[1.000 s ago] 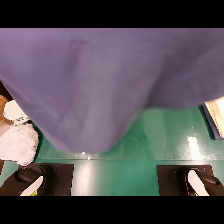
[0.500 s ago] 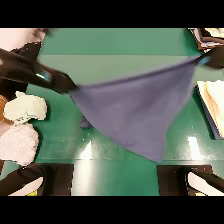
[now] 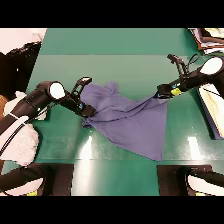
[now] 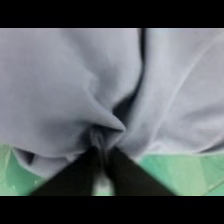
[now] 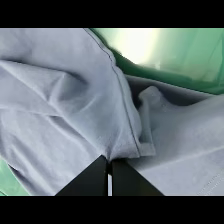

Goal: Fold the shirts.

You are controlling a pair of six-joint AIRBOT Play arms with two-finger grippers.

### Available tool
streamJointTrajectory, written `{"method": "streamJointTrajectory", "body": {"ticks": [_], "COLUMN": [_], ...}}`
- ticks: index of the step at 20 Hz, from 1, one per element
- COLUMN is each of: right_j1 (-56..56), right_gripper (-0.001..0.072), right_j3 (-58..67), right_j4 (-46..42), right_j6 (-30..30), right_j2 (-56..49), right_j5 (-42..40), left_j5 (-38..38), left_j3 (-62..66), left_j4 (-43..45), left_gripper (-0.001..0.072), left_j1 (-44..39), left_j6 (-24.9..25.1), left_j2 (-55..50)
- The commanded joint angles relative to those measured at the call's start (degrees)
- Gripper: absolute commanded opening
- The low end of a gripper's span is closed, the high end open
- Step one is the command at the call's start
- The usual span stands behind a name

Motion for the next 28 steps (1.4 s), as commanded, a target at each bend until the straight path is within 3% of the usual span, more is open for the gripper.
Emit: {"method": "streamJointTrajectory", "body": {"ticks": [1,5,10,13,22,28], "right_j1": [0.35,0.37,0.37,0.37,0.96,0.96], "right_gripper": [0.0014,0.0014,0.0014,0.0014,0.0015,0.0014], "right_j3": [-0.92,-0.92,-0.92,-0.92,-0.92,-0.92], "right_j4": [-0.11,-0.09,-0.09,-0.09,-0.04,-0.02], "right_j6": [0.02,0.02,0.02,0.04,0.04,0.07], "right_j2": [-0.46,-0.37,-0.35,-0.35,-0.35,-0.35], "right_j5": [-0.79,-0.7,-0.79,-0.83,-0.15,-0.13], "left_j5": [0.13,-7.91,-1.27,-4.74,1.55,4.7], "left_j3": [-0.04,11.89,21.66,21.64,21.73,21.77], "left_j4": [-0.61,1.25,1.16,0.76,-15.8,-15.47], "left_gripper": [0.0508,0.0508,0.0507,0.0507,0.0507,0.0507], "left_j1": [-0.2,3.04,18.34,24.04,24.41,20.57], "left_j6": [0.11,3.63,0.48,0.7,9.03,9.07], "left_j2": [-0.59,-0.59,-1.62,-8.17,-27.26,-29.38]}}
